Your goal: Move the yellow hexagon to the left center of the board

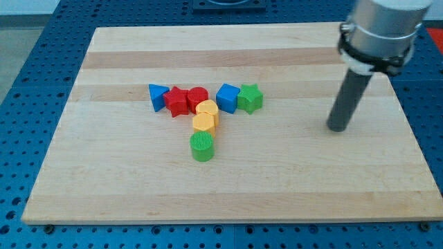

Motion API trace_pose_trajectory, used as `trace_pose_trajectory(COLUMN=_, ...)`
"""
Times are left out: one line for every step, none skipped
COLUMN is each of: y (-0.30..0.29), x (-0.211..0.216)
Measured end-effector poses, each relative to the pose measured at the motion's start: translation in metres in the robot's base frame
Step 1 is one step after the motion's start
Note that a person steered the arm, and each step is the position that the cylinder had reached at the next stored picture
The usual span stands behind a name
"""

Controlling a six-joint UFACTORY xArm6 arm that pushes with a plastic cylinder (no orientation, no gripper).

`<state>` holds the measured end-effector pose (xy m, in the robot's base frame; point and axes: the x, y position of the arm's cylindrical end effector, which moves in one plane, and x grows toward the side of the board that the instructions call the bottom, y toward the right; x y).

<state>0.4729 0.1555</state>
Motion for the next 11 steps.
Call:
trace_pose_trajectory(y=-0.053, x=-0.001)
trace_pose_trajectory(y=-0.099, x=-0.002)
trace_pose_trajectory(y=-0.147, x=-0.002)
trace_pose_trajectory(y=-0.183, x=-0.002)
trace_pose_trajectory(y=-0.217, x=-0.002)
trace_pose_trajectory(y=-0.242, x=-0.001)
trace_pose_trajectory(y=-0.245, x=0.011)
trace_pose_trajectory(y=-0.261, x=0.025)
trace_pose_trajectory(y=-0.300, x=0.021)
trace_pose_trajectory(y=-0.323, x=0.019)
trace_pose_trajectory(y=-0.324, x=0.047)
